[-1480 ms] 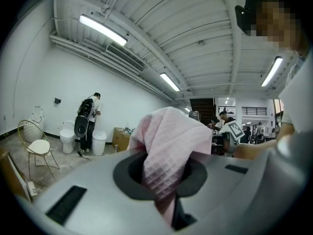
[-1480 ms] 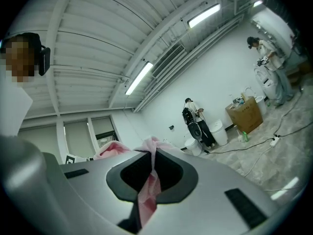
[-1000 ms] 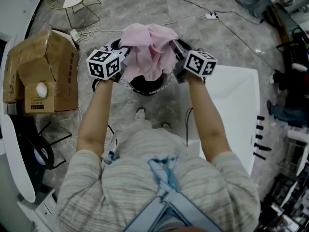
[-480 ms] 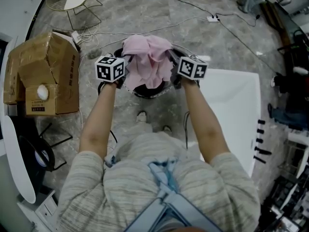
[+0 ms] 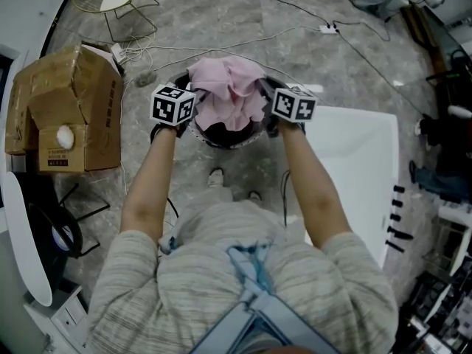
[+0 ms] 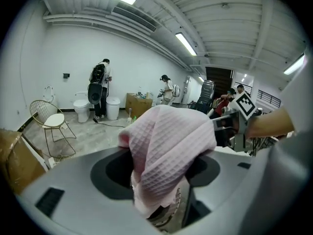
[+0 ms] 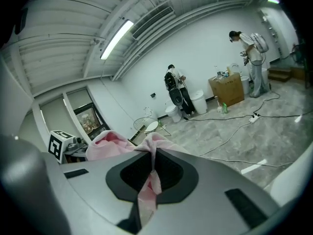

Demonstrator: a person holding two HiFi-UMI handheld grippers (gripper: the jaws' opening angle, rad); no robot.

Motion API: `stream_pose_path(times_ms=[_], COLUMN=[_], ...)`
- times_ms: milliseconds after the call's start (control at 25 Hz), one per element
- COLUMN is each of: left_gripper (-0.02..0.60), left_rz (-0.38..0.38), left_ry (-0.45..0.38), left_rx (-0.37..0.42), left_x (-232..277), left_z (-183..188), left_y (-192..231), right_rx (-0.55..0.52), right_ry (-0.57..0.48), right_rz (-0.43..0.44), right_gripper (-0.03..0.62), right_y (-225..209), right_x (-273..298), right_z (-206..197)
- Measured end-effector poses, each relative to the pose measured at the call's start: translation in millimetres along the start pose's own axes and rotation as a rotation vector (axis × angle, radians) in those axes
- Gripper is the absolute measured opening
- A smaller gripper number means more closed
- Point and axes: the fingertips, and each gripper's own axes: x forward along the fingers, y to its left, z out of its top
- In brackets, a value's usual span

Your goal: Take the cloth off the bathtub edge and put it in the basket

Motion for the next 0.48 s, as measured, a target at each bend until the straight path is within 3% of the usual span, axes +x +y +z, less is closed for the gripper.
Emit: stream_pose_path(times_ms=[120, 480], left_gripper=[0.280, 0.281], left_rz=[-0.004, -0.030], left_ry=[0.027, 0.130], left_rx=[0.006, 0.038], left_x=[1, 2], left_z=[-7, -24], left_y=[-1, -6], right_rx=[0.007, 0.031], right_ry=[0.007, 0.008], right_rz=[-0.002, -0.007], right_gripper=[0.021, 0.021], right_y=[-2, -3], right_x=[2, 4], right_z=[-5, -11])
